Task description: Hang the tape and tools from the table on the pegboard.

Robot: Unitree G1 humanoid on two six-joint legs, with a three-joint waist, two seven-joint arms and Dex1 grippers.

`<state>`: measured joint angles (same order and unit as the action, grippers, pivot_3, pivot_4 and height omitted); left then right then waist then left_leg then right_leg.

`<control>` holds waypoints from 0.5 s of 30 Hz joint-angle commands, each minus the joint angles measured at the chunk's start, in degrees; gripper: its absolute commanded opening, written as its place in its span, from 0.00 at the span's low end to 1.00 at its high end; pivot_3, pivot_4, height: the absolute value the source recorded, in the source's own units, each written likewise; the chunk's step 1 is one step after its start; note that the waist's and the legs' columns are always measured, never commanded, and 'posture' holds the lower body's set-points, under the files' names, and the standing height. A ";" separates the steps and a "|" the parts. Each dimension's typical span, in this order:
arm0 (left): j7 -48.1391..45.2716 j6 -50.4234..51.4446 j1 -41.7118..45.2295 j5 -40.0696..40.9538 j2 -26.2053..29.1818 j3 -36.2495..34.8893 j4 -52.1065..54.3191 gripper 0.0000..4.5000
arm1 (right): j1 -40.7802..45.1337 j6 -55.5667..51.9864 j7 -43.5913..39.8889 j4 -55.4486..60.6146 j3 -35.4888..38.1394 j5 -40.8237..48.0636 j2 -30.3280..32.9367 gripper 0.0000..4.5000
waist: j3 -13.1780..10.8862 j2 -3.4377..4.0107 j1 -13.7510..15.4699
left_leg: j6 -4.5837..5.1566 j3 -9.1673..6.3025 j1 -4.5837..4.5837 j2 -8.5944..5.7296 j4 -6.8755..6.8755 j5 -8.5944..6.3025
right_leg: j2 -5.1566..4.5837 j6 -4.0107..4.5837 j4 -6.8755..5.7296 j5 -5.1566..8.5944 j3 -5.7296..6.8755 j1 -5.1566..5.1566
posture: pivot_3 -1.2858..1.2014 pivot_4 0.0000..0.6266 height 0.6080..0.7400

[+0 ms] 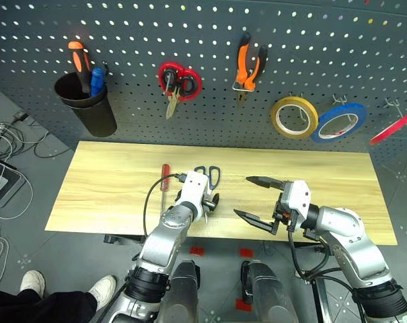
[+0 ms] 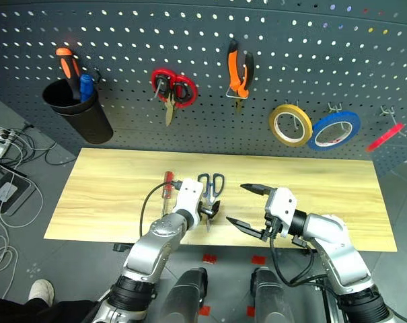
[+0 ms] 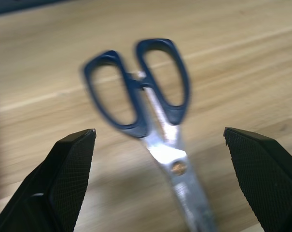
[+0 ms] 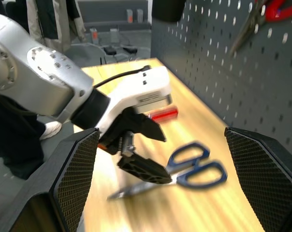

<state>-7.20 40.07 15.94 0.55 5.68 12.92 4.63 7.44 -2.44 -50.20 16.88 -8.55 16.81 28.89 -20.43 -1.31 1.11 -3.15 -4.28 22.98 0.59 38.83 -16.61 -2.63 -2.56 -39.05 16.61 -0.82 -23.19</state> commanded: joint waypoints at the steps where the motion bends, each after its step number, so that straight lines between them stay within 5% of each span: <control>1: 0.39 -0.91 0.27 -1.67 -1.11 1.83 -1.19 1.00 | -0.42 1.77 -0.94 0.00 0.15 -0.23 0.38 0.99 | -0.67 0.04 -0.23 | 0.00 0.01 0.00 0.00 0.00 0.00 | 0.00 0.00 -0.01 0.00 0.00 -0.01 | 0.53 0.71 1.00; 15: 4.29 5.87 0.31 -8.23 -1.23 3.81 1.18 1.00 | 0.18 -0.61 0.33 0.27 0.39 1.18 -0.81 0.99 | -2.74 0.01 -1.00 | -0.01 0.01 0.01 0.06 0.00 0.00 | -0.06 -0.02 -0.02 -0.01 -0.01 -0.02 | 0.53 0.75 1.00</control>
<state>-4.04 44.54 16.91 -6.04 4.30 16.02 4.31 7.95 -3.15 -49.89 15.38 -8.48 16.92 28.48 -23.17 -1.30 0.11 -3.16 -4.27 22.99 0.66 38.83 -16.60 -2.69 -2.58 -39.07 16.60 -0.83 -23.20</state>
